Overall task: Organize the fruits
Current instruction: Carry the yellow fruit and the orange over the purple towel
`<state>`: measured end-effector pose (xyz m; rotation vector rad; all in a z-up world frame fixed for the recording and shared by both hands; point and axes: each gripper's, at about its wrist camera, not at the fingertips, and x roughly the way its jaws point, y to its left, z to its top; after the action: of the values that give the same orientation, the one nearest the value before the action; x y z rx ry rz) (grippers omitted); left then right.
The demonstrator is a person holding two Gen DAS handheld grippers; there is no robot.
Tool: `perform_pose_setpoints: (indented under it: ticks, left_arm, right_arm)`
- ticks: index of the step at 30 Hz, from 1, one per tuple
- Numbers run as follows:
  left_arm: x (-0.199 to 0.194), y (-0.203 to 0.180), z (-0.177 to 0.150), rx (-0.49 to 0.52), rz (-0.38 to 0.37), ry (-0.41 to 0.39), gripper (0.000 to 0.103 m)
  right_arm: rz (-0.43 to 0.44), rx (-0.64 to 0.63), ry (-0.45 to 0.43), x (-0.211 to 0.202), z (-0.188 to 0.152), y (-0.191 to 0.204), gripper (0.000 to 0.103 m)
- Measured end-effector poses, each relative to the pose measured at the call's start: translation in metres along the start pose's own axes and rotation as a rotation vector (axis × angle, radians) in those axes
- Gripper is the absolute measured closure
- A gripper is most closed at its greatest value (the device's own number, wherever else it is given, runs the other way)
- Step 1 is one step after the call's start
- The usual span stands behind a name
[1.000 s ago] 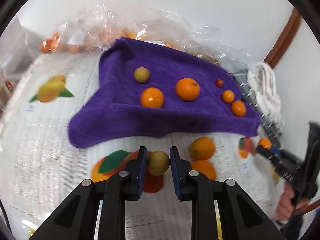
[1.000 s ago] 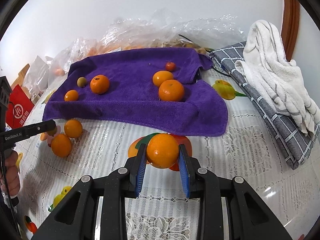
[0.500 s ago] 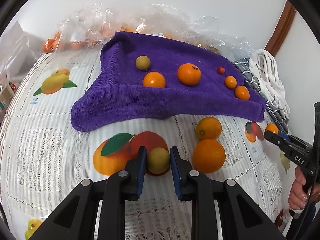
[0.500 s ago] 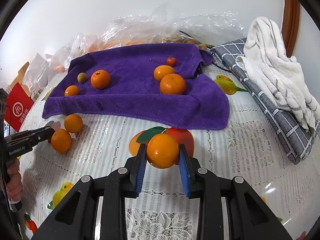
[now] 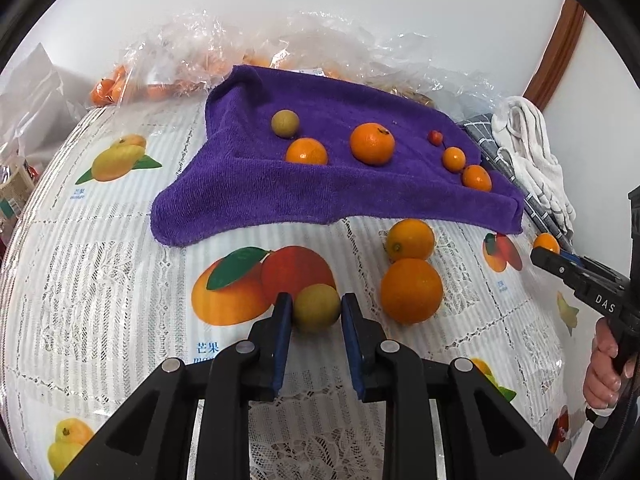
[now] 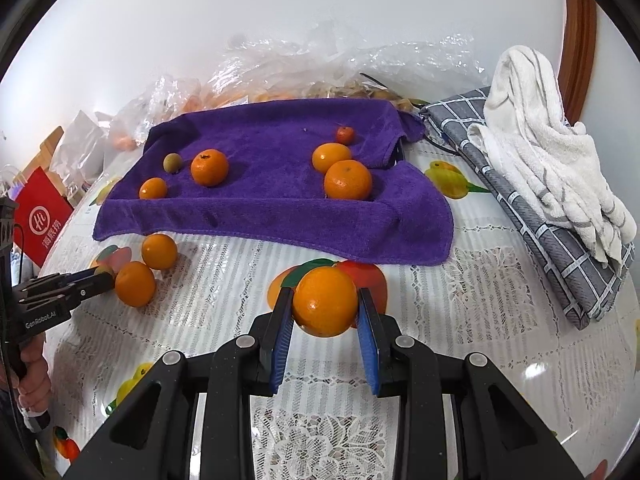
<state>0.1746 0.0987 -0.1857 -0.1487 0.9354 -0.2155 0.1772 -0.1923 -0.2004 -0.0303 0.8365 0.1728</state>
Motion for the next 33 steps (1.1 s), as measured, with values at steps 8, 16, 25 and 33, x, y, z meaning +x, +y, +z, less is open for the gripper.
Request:
perform_pose_setpoints:
  ticks: [8, 16, 25, 33]
  left_arm:
    - [-0.022, -0.001, 0.012, -0.014, -0.003, -0.049, 0.079]
    - [-0.047, -0.001, 0.036, -0.024, 0.013, -0.102, 0.079]
    - [-0.059, 0.001, 0.058, -0.057, 0.015, -0.134, 0.079]
    - [-0.054, 0.007, 0.081, -0.095, 0.003, -0.156, 0.079]
  right_arm:
    - [-0.008, -0.002, -0.029, -0.014, 0.007, 0.000, 0.072]
    - [-0.014, -0.003, -0.071, -0.030, 0.024, -0.001, 0.072]
    - [-0.016, -0.017, -0.114, -0.041, 0.045, 0.004, 0.072]
    - [-0.018, -0.019, -0.133, -0.033, 0.071, 0.001, 0.072]
